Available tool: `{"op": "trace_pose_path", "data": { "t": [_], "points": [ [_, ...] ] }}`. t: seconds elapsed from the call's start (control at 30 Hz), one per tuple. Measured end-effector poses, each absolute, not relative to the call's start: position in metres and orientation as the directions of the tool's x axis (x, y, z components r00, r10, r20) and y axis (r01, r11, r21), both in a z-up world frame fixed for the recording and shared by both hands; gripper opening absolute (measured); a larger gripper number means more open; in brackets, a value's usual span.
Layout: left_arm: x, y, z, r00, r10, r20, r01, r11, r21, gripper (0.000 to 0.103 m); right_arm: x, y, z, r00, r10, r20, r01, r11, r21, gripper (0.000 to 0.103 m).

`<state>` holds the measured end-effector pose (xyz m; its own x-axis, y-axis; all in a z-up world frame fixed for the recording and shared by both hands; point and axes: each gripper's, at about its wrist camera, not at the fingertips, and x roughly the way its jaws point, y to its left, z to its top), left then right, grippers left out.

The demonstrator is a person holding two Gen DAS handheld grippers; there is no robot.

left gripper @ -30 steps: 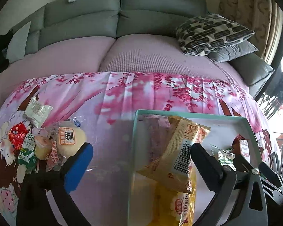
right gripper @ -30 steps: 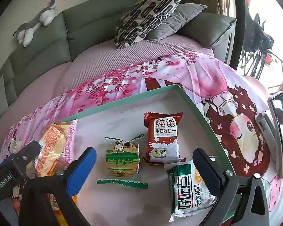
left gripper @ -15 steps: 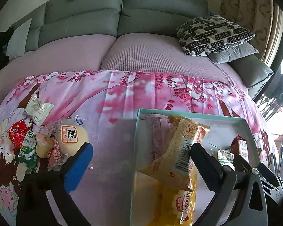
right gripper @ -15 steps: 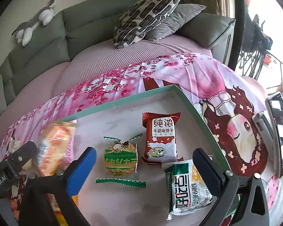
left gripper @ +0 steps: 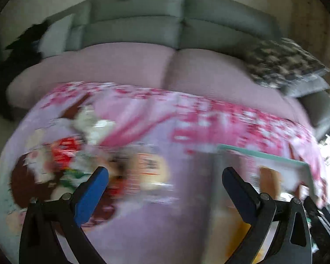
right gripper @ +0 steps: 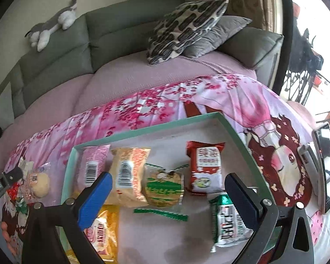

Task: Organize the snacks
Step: 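Withdraw both open grippers from the tray back to the snack pile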

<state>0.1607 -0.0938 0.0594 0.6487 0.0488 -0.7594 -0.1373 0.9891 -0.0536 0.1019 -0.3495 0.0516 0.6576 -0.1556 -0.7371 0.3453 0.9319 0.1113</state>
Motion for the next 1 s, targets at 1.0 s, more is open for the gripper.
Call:
{"op": "trace_pose_path", "data": {
  "t": [1.0],
  "points": [
    [0.126, 0.072, 0.052, 0.548, 0.293, -0.783, -0.523, 0.851, -0.047, 0.103, 0.130, -0.188, 0.046, 0.668, 0.125, -0.733, 0.017, 0.983, 0.183, 0.103]
  ]
}}
